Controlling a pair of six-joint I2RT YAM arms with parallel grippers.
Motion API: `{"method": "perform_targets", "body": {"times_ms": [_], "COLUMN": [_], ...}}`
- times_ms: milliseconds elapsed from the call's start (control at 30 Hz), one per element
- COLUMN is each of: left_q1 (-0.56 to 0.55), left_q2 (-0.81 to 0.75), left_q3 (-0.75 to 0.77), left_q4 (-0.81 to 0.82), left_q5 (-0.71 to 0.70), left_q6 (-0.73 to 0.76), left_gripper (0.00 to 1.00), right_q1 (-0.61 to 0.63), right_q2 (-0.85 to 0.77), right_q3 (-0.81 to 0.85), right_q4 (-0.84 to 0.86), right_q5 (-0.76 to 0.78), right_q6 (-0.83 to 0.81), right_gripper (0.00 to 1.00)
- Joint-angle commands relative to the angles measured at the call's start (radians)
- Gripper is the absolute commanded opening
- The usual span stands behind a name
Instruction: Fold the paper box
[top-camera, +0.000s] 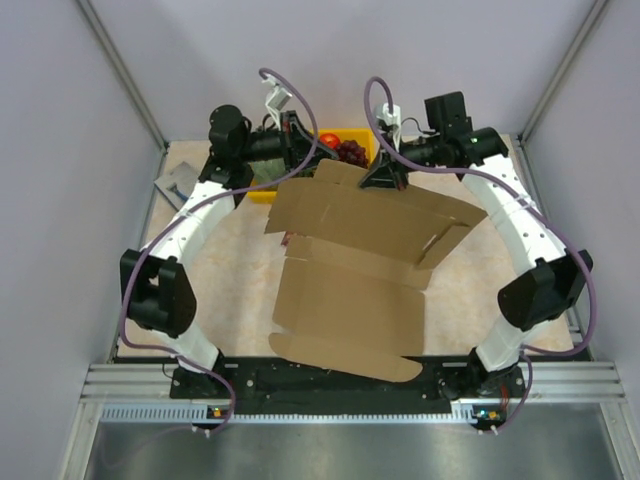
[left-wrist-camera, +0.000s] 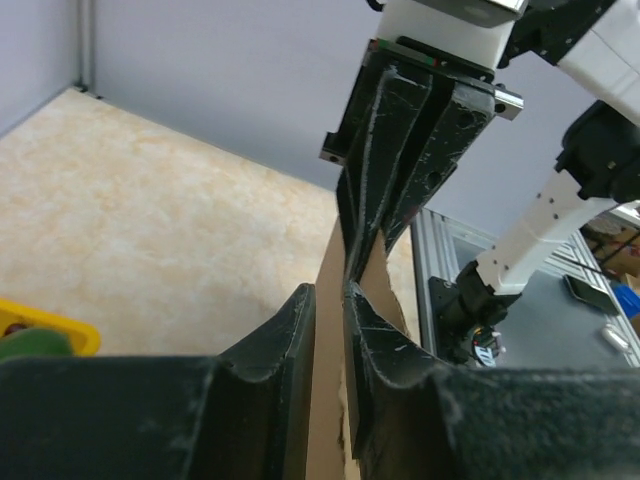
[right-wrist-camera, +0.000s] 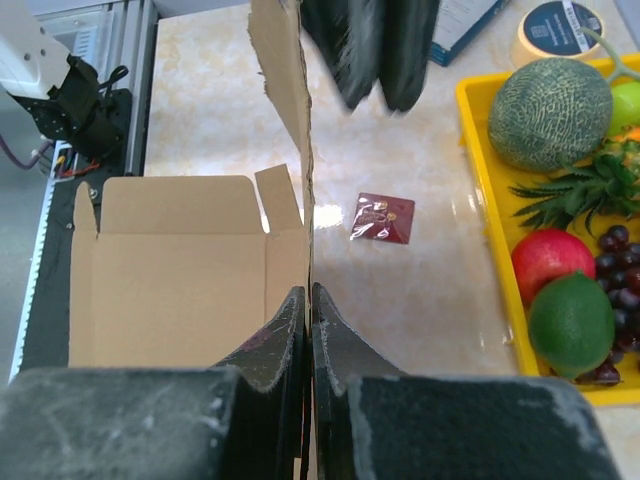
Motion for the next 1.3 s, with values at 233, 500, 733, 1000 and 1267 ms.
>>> {"method": "perform_targets", "body": {"times_ms": [233, 500, 733, 1000, 1267], "left_q1": [-0.082, -0.179, -0.183, -0.179, -0.15], "left_q2": [-0.082, -0.119, -0.102, -0.15, -0.173], "left_q3": [-0.042, 0.007, 0.013, -0.044, -0.061], "left_q4": [-0.088, -0.339, -0.341, -0.321, -0.316], "left_q5": [0.072, -0.215, -0.172, -0.133, -0.1], "left_q6": [0.221, 0.5, 0.554, 0.611, 0.634], "left_gripper": [0.27, 0.41, 0.21, 0.0, 0.0], "right_q1": [0.014, 0.029, 0.029, 0.03, -0.068], "right_q2": [-0.023, -0.046, -0.063, -0.086, -0.158], "right_q3": [0.11, 0.088, 0.077, 0.034, -0.114], "right_q4": [0.025, 0.025, 0.025, 0.025, 0.026], "right_q5": [-0.015, -0.056, -0.104, 0.049, 0.008], "right_q6": [0.03, 0.015, 0.006, 0.0, -0.042], "right_gripper": [0.0, 0.0, 0.0, 0.16, 0.26]}}
